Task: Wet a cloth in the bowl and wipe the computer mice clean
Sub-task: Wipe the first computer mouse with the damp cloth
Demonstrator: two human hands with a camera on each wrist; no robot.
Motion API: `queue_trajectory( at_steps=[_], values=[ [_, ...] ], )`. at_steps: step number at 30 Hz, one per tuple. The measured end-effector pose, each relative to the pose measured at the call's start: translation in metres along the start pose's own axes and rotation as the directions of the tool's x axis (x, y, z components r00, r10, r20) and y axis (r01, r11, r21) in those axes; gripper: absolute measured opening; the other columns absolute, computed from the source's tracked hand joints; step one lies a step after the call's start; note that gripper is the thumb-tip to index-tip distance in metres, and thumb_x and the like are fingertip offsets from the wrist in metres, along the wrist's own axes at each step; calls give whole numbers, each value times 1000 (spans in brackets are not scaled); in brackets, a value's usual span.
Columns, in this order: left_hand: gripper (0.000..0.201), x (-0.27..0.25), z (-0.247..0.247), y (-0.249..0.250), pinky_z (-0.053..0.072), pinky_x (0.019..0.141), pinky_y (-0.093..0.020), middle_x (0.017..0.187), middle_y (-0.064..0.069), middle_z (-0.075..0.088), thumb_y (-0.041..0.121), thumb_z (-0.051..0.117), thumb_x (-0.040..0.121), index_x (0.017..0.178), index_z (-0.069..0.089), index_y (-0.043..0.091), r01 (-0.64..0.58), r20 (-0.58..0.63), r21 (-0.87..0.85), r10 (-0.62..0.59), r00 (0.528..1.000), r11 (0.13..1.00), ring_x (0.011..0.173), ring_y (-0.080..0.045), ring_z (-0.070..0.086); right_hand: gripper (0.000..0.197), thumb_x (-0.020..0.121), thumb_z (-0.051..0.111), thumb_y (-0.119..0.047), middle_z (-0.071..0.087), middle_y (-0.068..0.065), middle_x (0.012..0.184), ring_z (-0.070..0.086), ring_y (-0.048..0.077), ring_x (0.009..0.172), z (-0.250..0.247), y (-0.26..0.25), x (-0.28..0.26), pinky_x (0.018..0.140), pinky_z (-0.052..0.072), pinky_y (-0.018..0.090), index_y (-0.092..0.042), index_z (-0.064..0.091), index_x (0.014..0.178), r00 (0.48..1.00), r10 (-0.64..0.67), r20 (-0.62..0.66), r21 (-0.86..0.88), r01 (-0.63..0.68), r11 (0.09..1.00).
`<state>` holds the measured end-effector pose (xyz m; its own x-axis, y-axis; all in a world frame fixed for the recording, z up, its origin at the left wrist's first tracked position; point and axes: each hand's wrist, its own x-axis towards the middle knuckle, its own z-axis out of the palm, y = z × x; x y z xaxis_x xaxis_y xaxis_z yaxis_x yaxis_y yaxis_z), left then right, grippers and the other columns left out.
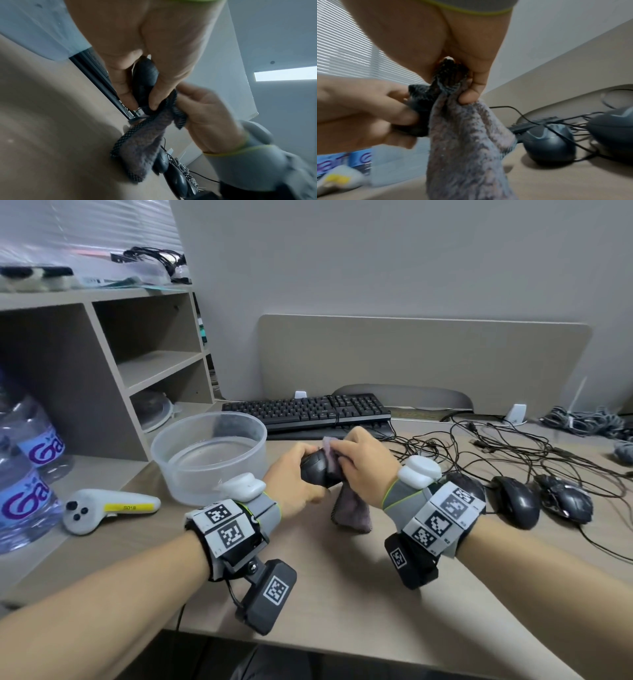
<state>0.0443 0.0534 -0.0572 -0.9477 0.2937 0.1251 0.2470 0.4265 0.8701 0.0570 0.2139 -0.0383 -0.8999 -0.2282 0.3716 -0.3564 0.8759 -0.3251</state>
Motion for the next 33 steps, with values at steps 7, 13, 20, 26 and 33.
queue_trajectory(
  at_steps=[7,13,20,26,33],
  values=[
    [67,-1,1,2,56,86,-44,107,1,66,7,81,54,114,56,24,-9,-11,-33,8,1000,999,100,-24,65,22,87,46,-9,50,14,97,54,30,89,-2,6,-3,76,43,35,-11,64,101,1000,-1,-21,-1,1,1000],
    [66,-1,-2,8,58,82,-43,105,0,63,10,83,54,112,53,24,20,-44,-100,-25,999,995,95,-23,65,25,86,51,-10,55,16,96,55,32,93,-7,19,-1,76,38,33,-11,64,108,996,91,-4,12,-91,996],
    [48,6,-4,15,62,67,-31,108,-17,60,-13,72,76,119,54,-5,172,29,-474,-179,983,864,73,-20,68,17,82,56,-9,66,11,95,58,29,89,-8,5,-17,76,46,36,-11,54,98,1000,0,-3,143,1,990],
    [50,5,-2,14,62,68,-33,104,-13,62,-12,73,76,121,53,-4,159,26,-497,-169,985,853,78,-20,68,16,79,54,-7,63,13,92,56,31,87,-8,9,-10,74,44,36,-12,55,95,998,37,-56,95,-32,995],
    [15,8,2,11,61,72,-34,93,-14,64,12,60,95,98,64,-1,135,51,-537,-128,990,832,81,-20,66,12,78,62,-11,65,10,84,58,29,81,-9,7,-8,66,37,29,-10,58,88,988,91,-127,153,-71,986]
  ],
)
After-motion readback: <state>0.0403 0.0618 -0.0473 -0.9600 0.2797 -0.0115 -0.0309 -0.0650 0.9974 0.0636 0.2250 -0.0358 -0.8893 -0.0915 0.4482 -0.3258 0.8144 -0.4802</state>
